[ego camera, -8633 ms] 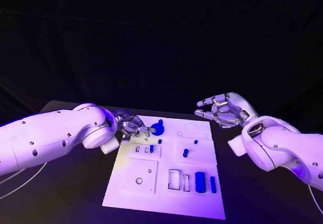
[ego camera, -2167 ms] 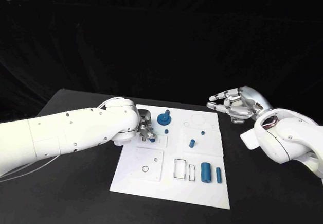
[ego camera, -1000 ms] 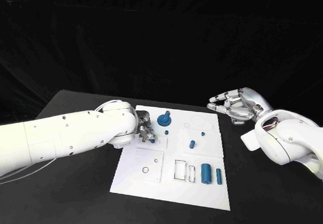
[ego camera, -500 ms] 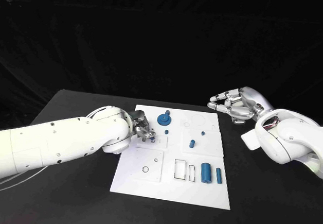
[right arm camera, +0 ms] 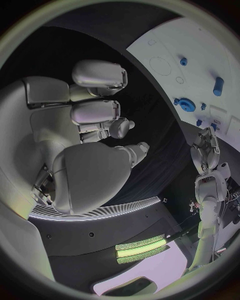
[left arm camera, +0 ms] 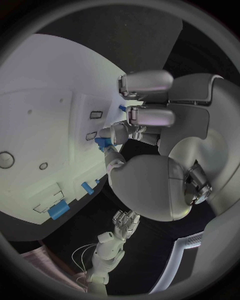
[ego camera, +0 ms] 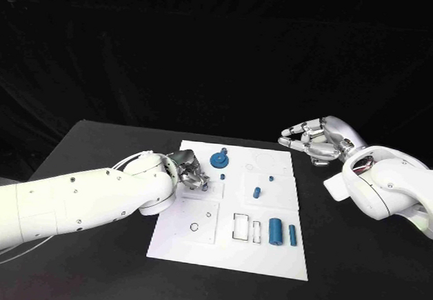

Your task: Assemble the parts on the task board

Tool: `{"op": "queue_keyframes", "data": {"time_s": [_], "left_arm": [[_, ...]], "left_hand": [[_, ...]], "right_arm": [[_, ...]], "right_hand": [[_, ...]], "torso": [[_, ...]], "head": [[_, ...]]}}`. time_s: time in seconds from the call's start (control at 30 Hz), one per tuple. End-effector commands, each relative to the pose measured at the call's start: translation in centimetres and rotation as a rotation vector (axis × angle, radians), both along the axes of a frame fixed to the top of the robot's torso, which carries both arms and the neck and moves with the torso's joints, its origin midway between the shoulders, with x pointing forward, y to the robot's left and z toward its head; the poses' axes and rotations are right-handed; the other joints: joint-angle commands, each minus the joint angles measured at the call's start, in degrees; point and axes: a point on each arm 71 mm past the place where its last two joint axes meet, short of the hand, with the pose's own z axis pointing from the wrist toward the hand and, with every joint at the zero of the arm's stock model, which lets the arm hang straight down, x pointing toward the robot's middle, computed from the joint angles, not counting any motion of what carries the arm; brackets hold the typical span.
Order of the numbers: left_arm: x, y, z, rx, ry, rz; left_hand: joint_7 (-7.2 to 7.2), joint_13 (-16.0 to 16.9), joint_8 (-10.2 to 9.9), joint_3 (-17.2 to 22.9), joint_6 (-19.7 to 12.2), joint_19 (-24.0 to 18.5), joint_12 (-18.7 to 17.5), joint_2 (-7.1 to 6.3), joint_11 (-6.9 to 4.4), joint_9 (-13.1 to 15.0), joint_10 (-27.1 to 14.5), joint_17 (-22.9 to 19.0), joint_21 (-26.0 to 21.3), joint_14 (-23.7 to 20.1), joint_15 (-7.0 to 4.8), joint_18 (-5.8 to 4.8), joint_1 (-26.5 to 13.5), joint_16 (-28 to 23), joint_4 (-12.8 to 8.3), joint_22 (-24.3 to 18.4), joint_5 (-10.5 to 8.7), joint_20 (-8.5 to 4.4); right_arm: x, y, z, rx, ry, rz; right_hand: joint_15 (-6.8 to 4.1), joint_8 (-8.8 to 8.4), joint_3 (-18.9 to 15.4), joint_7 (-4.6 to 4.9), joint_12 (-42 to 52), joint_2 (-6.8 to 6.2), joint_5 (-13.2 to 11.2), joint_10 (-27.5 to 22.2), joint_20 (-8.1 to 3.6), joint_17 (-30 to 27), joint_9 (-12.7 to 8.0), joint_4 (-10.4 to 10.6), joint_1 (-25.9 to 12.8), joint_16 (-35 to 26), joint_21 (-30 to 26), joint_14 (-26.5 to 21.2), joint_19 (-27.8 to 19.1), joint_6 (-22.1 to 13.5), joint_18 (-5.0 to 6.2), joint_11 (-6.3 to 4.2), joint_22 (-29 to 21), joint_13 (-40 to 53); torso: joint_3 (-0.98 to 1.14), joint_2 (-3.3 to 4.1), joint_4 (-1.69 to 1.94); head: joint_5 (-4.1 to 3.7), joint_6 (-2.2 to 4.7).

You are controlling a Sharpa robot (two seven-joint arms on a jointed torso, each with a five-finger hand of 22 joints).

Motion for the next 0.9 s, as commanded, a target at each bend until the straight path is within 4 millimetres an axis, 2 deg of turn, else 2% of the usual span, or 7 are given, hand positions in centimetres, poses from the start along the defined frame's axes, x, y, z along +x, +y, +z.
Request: {"op": "queue_keyframes", "data": {"time_s": [0.03,0.9], "left_arm": [[0.1,-0.4,0.5,0.009,-0.079,-0.034],[0.5,-0.8,-0.9,0.103,0.054,-0.056]], "left_hand": [[-0.75,0.0,0.3,10.6,0.8,0.5,0.2,0.24,-0.17,0.6,0.4,13.5,0.3,5.5,-0.45,-1.17,0.0,0.3,-10.2,2.4,0.25,0.12],[-0.77,0.1,0.3,10.7,0.9,0.6,0.3,0.15,-0.19,0.6,0.6,13.5,0.4,5.5,-0.47,-1.20,-0.1,0.3,-10.2,2.5,0.23,0.10]], "right_arm": [[-0.1,0.2,0.0,-0.018,-0.012,0.020],[-0.1,0.3,-0.1,-0.020,-0.010,0.024]], "right_hand": [[-0.25,0.22,-0.1,0.25,0.0,-0.02,0.3,-0.2,0.01,0.0,-0.1,0.1,-0.6,-0.2,-0.2,1.4,-0.3,0.3,0.66,-0.09,4.7,0.0],[-0.27,0.28,-0.2,0.23,0.0,0.05,0.5,-0.2,0.00,0.0,0.0,0.2,-0.7,-0.2,-0.2,1.4,-0.2,0.3,0.66,-0.10,4.7,0.0]], "torso": [[0.02,0.05,0.02],[-0.01,0.05,0.06]], "head": [[-0.06,0.05],[-0.36,-0.38]]}}
